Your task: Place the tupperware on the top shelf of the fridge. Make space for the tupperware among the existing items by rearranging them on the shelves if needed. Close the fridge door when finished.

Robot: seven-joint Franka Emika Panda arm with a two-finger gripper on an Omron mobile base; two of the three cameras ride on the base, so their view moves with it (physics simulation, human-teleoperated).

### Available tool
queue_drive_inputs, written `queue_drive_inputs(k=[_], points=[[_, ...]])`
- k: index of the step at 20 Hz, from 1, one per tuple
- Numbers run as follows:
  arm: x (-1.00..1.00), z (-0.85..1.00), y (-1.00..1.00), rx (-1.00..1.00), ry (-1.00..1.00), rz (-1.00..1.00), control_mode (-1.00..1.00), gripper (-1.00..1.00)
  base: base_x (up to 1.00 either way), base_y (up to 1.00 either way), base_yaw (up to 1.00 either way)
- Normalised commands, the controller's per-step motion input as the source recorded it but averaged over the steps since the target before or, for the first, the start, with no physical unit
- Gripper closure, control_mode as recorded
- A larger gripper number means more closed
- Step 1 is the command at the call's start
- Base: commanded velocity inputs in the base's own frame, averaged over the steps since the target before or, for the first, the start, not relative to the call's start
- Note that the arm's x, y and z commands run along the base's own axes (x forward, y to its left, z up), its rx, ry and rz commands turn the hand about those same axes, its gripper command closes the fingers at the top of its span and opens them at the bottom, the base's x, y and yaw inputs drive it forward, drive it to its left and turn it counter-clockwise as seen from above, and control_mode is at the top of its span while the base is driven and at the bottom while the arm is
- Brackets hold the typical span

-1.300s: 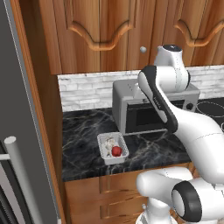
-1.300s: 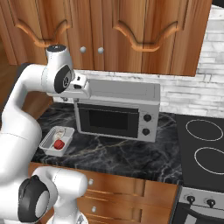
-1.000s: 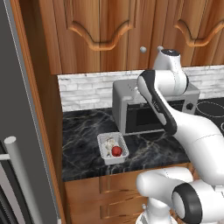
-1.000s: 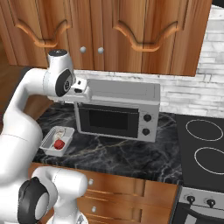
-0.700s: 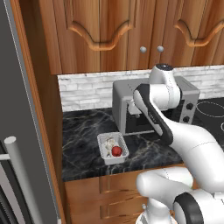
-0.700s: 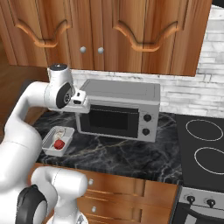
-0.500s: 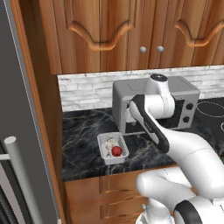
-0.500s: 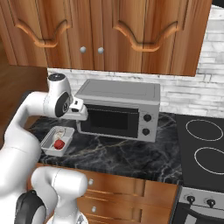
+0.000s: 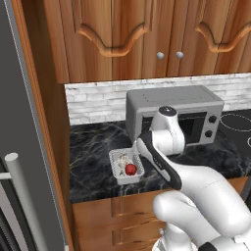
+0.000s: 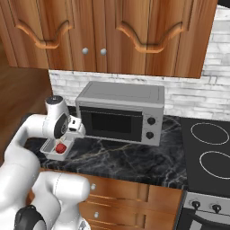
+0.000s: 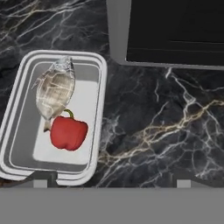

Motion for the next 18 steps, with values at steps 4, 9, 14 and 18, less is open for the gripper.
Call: queue_drive_inputs(k=[4, 9, 14, 18], points=[[0.17, -0.31, 0.11, 0.01, 0.00, -0.03, -1.00, -1.00, 0.00, 0.00, 0.00], [0.24, -0.19, 0.03, 0.02, 0.00, -0.05, -1.00, -1.00, 0.00, 0.00, 0.00], [0.24, -0.10, 0.00, 0.02, 0.00, -0.07, -1.00, -1.00, 0.00, 0.00, 0.00], [0.26, -0.13, 0.00, 0.01, 0.00, -0.06, -1.00, -1.00, 0.00, 0.00, 0.00]])
